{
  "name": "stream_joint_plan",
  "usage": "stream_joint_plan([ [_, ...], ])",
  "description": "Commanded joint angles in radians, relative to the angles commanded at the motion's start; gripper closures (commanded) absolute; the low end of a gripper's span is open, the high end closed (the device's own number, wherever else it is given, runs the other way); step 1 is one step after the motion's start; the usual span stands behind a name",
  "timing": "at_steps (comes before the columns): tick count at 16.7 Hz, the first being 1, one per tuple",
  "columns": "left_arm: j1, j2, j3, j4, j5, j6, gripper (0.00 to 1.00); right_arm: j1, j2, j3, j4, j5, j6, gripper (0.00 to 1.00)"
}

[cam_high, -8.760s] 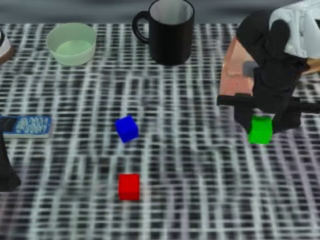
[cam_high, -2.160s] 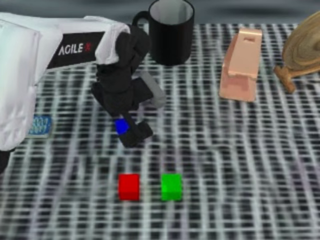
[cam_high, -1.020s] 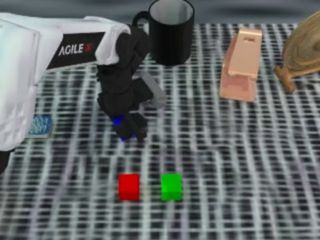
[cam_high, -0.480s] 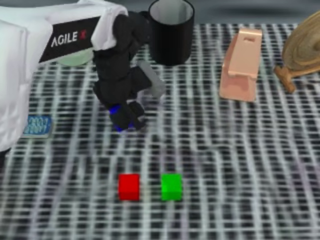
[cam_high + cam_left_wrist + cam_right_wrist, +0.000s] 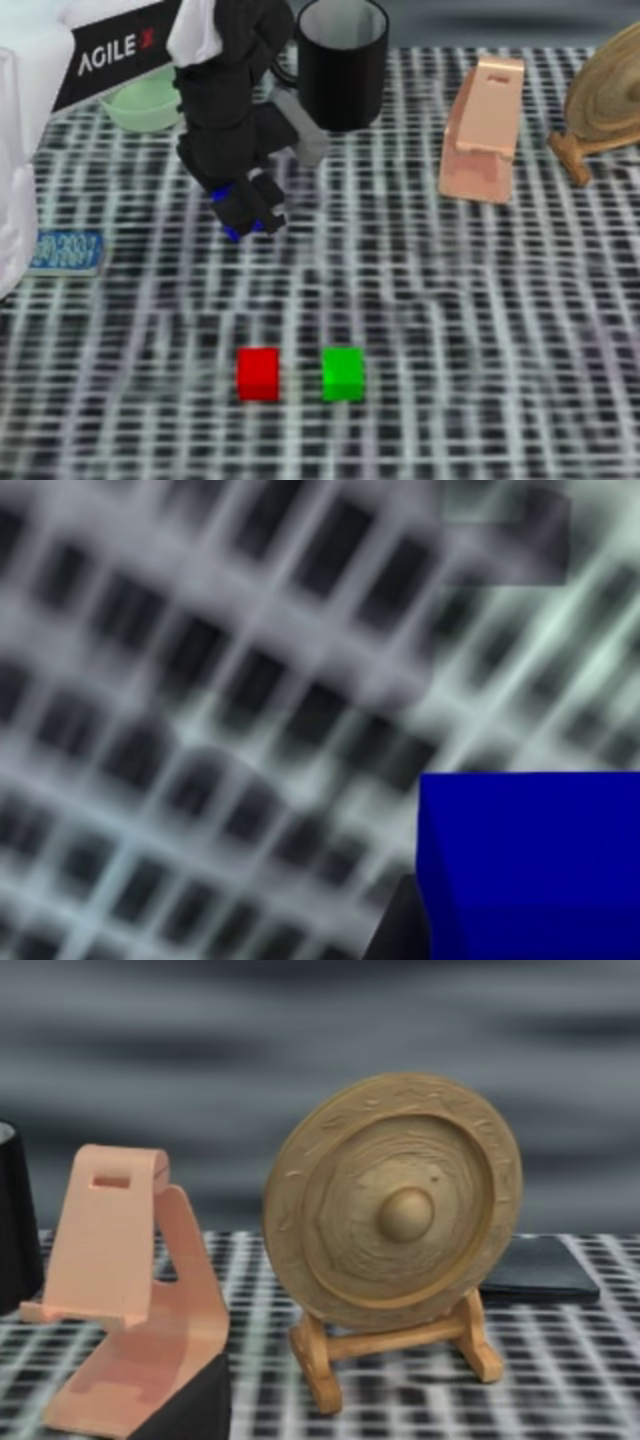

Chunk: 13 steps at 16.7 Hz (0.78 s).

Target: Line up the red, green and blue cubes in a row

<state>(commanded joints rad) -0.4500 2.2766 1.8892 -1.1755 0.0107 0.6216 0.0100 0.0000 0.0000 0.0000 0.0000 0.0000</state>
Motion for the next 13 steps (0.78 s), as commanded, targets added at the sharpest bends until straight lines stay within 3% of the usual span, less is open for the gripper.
stream_joint_plan([
  [4, -0.072, 0.017, 0.037, -0.023, -0.001, 0.001, 1.0, 0.0, 0.0, 0.0, 0.0, 0.0, 0.0, 0.0],
  [11, -0.427, 0.07, 0.176, -0.117, -0.003, 0.007, 1.0, 0.0, 0.0, 0.0, 0.0, 0.0, 0.0, 0.0],
  [13, -0.492, 0.075, 0.204, -0.132, -0.004, 0.008, 1.0, 0.0, 0.0, 0.0, 0.0, 0.0, 0.0, 0.0],
])
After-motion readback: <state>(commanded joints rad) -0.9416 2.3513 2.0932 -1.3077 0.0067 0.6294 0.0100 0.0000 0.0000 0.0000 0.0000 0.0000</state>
